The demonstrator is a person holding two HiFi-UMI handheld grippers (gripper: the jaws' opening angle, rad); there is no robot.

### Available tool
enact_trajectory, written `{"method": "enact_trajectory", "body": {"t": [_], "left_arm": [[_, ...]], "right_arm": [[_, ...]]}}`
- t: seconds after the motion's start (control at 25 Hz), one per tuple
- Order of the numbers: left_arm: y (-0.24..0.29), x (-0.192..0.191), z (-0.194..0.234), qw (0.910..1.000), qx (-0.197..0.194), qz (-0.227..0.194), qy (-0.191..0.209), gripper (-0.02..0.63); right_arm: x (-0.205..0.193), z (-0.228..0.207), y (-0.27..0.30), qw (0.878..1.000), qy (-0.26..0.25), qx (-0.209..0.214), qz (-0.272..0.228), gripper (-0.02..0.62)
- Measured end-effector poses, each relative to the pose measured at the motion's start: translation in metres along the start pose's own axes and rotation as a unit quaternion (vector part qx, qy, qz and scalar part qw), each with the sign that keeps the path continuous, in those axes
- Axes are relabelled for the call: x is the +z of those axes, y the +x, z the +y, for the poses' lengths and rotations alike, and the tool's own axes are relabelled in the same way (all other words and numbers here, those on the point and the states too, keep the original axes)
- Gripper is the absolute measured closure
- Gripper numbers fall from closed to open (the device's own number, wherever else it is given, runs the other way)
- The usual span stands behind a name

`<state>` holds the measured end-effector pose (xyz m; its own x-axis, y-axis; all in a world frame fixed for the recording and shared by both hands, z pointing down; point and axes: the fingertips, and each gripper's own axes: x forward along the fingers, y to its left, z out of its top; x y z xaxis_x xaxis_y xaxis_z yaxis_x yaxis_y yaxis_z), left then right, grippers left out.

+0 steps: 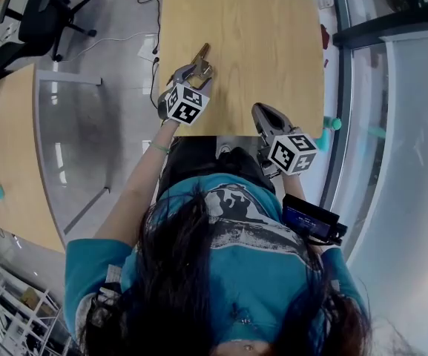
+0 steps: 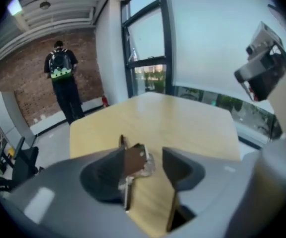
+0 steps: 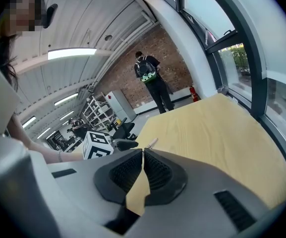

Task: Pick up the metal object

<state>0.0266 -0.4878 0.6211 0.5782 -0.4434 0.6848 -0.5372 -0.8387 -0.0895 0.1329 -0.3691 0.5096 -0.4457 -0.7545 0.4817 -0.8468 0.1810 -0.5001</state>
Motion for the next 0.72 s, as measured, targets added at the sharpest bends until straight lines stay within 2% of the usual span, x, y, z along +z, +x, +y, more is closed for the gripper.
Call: {"method": "enact_trajectory", "body": {"t": [0.32, 0.52, 0.64, 0.72], "left_arm": [[0.047, -0.023, 0.008, 0.9963, -0.030, 0.066, 0.047, 0.379], [0.060, -0.025, 0.017, 0.9955, -0.027, 0.070, 0.058, 0.380], [0.060, -0.021, 0.021, 0.9958, -0.028, 0.061, 0.062, 0.432], [0.057, -0.017, 0.021, 0.9965, -0.035, 0.060, 0.047, 0.474]], "right_arm": [[0.000, -0.004, 0.030, 0.999, 0.031, -0.009, 0.012, 0.575], [-0.008, -0.001, 0.041, 0.999, 0.034, -0.002, 0.024, 0.575], [-0.014, -0.001, 0.043, 0.999, 0.038, -0.003, 0.027, 0.575], [-0.016, -0.001, 0.042, 0.999, 0.039, -0.003, 0.028, 0.575]]}}
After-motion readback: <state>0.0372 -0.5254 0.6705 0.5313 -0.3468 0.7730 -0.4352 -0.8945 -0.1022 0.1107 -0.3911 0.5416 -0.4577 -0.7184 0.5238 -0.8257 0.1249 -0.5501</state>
